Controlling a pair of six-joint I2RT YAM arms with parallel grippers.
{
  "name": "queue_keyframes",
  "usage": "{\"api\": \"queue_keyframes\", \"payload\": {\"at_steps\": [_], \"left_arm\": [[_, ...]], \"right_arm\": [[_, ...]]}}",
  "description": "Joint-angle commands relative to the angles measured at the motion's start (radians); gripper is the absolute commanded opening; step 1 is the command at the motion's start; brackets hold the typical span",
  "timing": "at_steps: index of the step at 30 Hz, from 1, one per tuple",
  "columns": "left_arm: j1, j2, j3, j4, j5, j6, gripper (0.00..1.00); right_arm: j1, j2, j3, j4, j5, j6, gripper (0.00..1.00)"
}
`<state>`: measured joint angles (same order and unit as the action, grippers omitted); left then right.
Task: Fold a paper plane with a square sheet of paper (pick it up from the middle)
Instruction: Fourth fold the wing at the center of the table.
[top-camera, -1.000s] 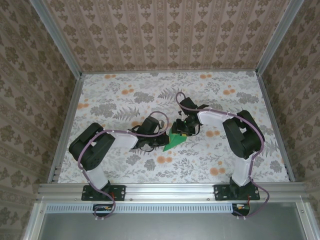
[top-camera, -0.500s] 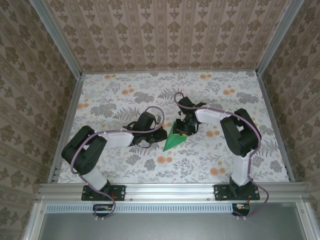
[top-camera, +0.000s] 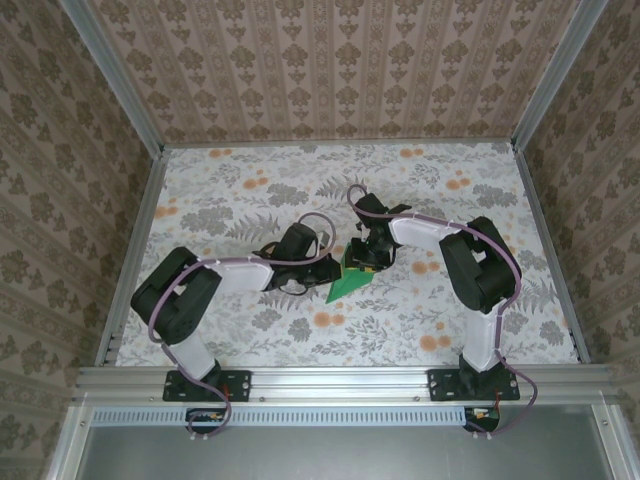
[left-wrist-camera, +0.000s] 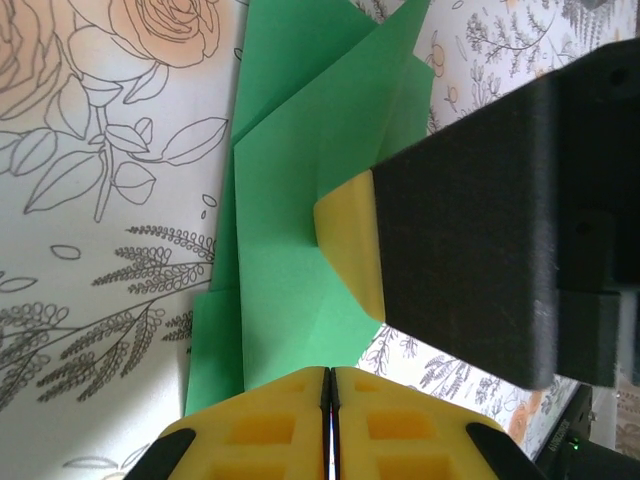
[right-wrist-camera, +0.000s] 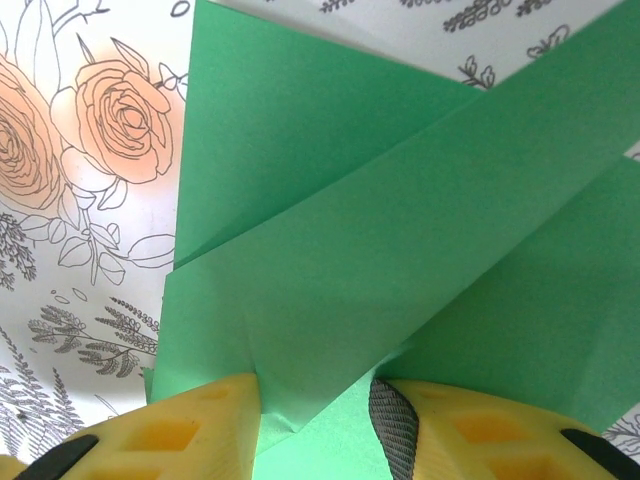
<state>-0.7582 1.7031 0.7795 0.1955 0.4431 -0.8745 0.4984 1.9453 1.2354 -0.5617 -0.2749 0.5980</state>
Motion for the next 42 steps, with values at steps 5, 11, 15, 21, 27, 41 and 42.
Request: {"api": "queue_keyframes", "payload": {"at_steps": [5,11,15,21,27,41,42], "left_arm": [[-0.007,0.065,0.045,0.017,0.016,-0.023,0.12],[-0.009,0.082,0.052,-0.026,-0.014,-0.025,0.11],[-0.008,0.089,0.053,-0.059,-0.032,-0.024,0.10],[-0.008,0.102,0.050,-0.059,-0.026,-0.026,0.09],[-0.009,0.114,0.050,-0.089,-0.038,-0.034,0.08],[-0.009,0.116,0.024,-0.143,-0.057,-0.037,0.03],[-0.008,0.116,0.025,-0.143,-0.056,-0.037,0.03]], "right_arm": [[0.002,0.112,-0.067,-0.071,0.122,0.011,0.41],[0.002,0.111,-0.072,-0.069,0.120,0.015,0.41],[0.002,0.107,-0.077,-0.067,0.118,0.017,0.41],[0.000,0.109,-0.079,-0.068,0.121,0.018,0.41],[0.000,0.099,-0.077,-0.067,0.113,0.019,0.41],[-0.014,-0.279,-0.165,0.164,-0.127,-0.029,0.37],[-0.014,-0.277,-0.174,0.175,-0.141,-0.029,0.35]]}}
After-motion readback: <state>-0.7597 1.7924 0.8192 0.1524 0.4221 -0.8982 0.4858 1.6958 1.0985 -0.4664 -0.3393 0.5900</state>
